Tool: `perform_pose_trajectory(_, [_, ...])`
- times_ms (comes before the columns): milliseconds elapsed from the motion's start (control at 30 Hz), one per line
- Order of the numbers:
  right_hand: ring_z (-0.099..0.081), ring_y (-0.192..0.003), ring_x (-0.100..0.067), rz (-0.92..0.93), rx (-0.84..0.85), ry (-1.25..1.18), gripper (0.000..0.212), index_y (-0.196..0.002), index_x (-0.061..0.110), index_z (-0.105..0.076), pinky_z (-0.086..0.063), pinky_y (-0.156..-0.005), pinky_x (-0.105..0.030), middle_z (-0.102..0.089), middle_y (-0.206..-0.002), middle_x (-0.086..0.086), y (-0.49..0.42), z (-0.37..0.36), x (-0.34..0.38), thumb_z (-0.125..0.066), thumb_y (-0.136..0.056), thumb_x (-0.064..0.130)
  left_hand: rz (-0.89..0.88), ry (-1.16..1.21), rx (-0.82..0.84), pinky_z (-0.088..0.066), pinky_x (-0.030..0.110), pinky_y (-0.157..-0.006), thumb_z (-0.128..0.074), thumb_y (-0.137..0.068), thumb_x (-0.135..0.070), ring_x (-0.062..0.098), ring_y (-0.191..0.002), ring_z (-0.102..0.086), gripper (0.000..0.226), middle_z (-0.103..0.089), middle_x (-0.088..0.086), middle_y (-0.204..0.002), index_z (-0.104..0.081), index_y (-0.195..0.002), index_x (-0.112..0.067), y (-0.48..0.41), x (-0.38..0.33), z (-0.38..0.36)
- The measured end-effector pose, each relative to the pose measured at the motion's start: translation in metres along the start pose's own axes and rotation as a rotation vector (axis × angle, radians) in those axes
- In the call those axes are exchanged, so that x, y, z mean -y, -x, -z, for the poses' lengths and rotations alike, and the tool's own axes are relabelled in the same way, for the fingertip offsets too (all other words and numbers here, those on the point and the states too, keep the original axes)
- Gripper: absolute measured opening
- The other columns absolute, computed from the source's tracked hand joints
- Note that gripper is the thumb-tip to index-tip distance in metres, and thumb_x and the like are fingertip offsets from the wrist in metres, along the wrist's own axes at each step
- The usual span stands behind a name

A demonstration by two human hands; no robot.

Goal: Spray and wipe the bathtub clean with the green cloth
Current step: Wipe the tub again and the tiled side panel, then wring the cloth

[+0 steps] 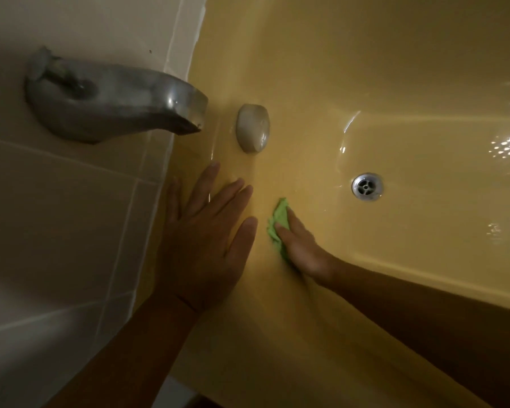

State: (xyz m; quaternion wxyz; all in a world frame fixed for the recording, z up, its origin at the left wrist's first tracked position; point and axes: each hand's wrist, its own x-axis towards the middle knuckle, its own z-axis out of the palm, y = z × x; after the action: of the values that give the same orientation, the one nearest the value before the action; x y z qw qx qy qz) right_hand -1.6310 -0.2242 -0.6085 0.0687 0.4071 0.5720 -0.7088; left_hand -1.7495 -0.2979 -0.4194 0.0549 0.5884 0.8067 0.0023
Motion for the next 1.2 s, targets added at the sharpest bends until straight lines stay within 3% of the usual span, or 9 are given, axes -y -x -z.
perform_pose_trajectory(100, [-0.001,-0.156,-0.002,0.480,-0.024,0.013,0.066,-0.160,0.043,-0.008,-0.004,-0.130,-0.041,-0.010,-0.171,0.014,0.056,-0.017,0.066,-0.030,-0.100,0.060,0.014,0.014,-0.029,-0.012,0.065,-0.123,-0.028,-0.107,-0.050,0.017,-0.160,-0.015,0.059,-0.046,-0.006,-0.160,-0.051,-0.153,-0.020,-0.007,0.001,0.001])
perform_pose_trajectory(200, [0.002,-0.159,-0.007,0.745,-0.002,0.032,0.060,-0.165,0.028,-0.010,-0.001,-0.129,-0.042,-0.008,-0.172,0.011,0.080,-0.017,0.073,-0.033,-0.110,0.034,0.023,0.007,-0.020,-0.011,0.065,-0.124,-0.024,-0.107,-0.054,0.017,-0.161,-0.011,0.061,-0.039,-0.007,-0.165,-0.046,-0.156,-0.025,-0.013,0.002,0.001])
perform_pose_trajectory(433, [-0.001,-0.158,-0.007,0.334,-0.007,0.102,0.069,-0.160,0.042,-0.006,-0.006,-0.130,-0.042,-0.006,-0.172,0.014,-0.007,0.002,-0.026,-0.022,-0.098,0.069,-0.027,-0.096,-0.002,-0.013,0.065,-0.124,-0.035,-0.103,-0.051,0.024,-0.161,-0.007,0.065,-0.032,-0.003,-0.168,-0.041,-0.159,-0.018,-0.038,0.009,0.002])
perform_pose_trajectory(533, [0.000,-0.160,-0.015,0.080,-0.132,0.187,0.073,-0.166,0.022,-0.007,0.004,-0.129,-0.041,-0.009,-0.174,-0.004,-0.048,0.008,-0.063,-0.021,-0.105,0.058,-0.037,-0.139,0.024,-0.010,0.063,-0.126,-0.042,-0.098,-0.044,0.024,-0.161,-0.004,0.068,-0.026,-0.007,-0.170,-0.033,-0.162,-0.022,-0.057,0.013,0.004])
perform_pose_trajectory(667, [0.014,-0.159,-0.022,-0.159,-0.234,0.089,0.066,-0.166,0.024,0.002,0.014,-0.126,-0.048,0.005,-0.174,-0.007,-0.062,0.000,-0.039,-0.019,-0.109,0.051,-0.054,-0.187,0.046,-0.009,0.056,-0.124,-0.044,-0.095,-0.038,0.021,-0.161,0.003,0.073,-0.018,-0.011,-0.172,-0.025,-0.165,-0.026,-0.075,0.018,0.006])
perform_pose_trajectory(767, [0.005,-0.160,-0.027,0.018,-0.240,-0.169,0.065,-0.166,0.033,-0.002,0.004,-0.129,-0.051,-0.006,-0.174,-0.005,-0.057,-0.006,0.007,-0.028,-0.109,0.053,-0.083,-0.209,-0.026,-0.014,0.041,-0.121,-0.043,-0.098,-0.036,0.023,-0.161,-0.002,0.068,-0.026,-0.008,-0.170,-0.030,-0.164,-0.024,-0.084,0.019,0.004])
perform_pose_trajectory(900, [-0.011,-0.159,-0.022,0.573,-0.275,-0.096,0.070,-0.166,0.031,-0.011,-0.010,-0.129,-0.053,-0.019,-0.171,0.003,0.010,-0.018,0.063,-0.035,-0.106,0.057,-0.133,-0.142,-0.149,0.016,0.014,-0.118,-0.052,-0.101,-0.025,0.039,-0.157,-0.022,0.055,-0.047,0.004,-0.160,-0.049,-0.154,-0.011,-0.099,0.014,0.005])
perform_pose_trajectory(1033, [0.000,-0.161,-0.021,0.874,-0.195,0.076,0.074,-0.166,0.019,-0.012,0.000,-0.129,-0.045,-0.010,-0.173,0.001,0.038,-0.015,0.069,-0.042,-0.103,0.043,-0.163,-0.145,-0.096,-0.006,0.057,-0.128,-0.051,-0.099,-0.033,0.037,-0.158,-0.017,0.058,-0.049,0.000,-0.159,-0.049,-0.154,-0.014,-0.112,0.019,0.004])
perform_pose_trajectory(1200, [0.007,-0.160,-0.013,0.657,-0.230,0.109,0.069,-0.163,0.030,-0.007,-0.003,-0.130,-0.041,-0.003,-0.172,0.010,-0.031,-0.007,0.006,-0.034,-0.104,0.054,-0.161,-0.140,-0.070,-0.015,0.064,-0.124,-0.049,-0.098,-0.038,0.033,-0.159,-0.015,0.058,-0.050,-0.005,-0.158,-0.050,-0.153,-0.020,-0.121,0.021,0.005])
